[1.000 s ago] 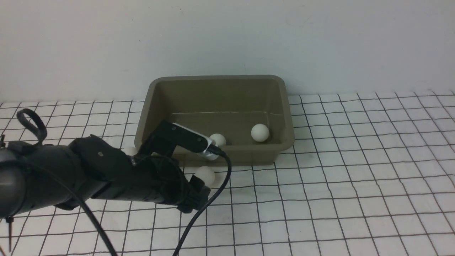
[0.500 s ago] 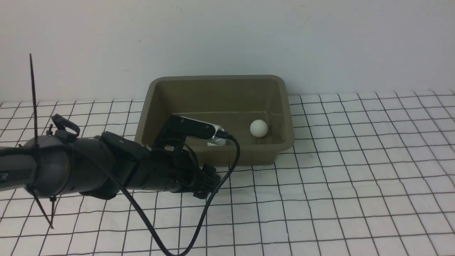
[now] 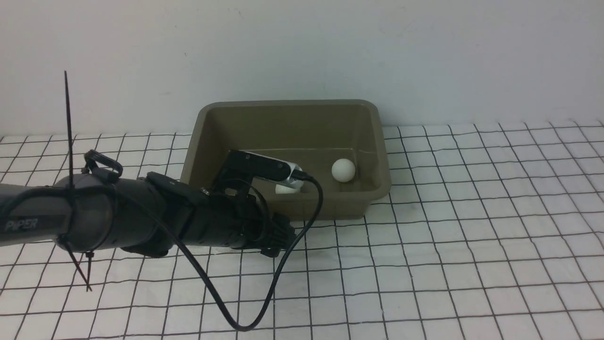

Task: Put the table tennis balls into the box on the white checkered tablecloth.
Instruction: 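Reach for and grasp a ping pong ball on the table beside the basket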

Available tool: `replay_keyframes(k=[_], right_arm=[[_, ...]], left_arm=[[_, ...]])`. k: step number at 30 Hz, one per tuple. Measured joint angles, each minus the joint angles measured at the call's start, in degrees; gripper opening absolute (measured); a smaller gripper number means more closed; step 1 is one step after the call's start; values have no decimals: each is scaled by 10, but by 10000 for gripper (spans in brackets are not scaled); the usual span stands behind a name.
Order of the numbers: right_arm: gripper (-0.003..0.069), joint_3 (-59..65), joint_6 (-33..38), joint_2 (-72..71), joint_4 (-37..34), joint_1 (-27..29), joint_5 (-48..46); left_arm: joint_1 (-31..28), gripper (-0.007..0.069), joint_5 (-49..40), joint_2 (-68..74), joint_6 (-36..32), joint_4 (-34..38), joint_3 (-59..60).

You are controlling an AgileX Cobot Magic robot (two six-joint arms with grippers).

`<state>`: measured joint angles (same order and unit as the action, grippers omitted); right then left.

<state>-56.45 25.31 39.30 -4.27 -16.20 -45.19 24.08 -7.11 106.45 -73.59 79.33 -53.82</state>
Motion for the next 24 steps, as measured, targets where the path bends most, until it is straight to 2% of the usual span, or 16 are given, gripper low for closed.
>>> replay_keyframes(k=[3,6,8,9,10,12,14,19,24], right_arm=[[462,0,0,0,0,0,0],[462,0,0,0,0,0,0],[462,0,0,0,0,0,0],[462,0,0,0,0,0,0],[462,0,0,0,0,0,1],[462,0,0,0,0,0,5],[462,0,0,0,0,0,11],[462,0,1,0,0,0,21],[462,0,13,0,0,0,24]], left_arm=[[0,497,-1,4,0,9,0],[0,425,-1,4,0,13,0],[0,343,-4,4,0,14,0],[0,274,-7,4,0,14,0],[0,250,-15,4,0,16,-1],[0,102,-29,3,0,17,-2],[0,31,-41,3,-2,16,-1],[0,-1,-61,-1,-2,15,-1],[0,21,-67,-1,-4,15,-1]])
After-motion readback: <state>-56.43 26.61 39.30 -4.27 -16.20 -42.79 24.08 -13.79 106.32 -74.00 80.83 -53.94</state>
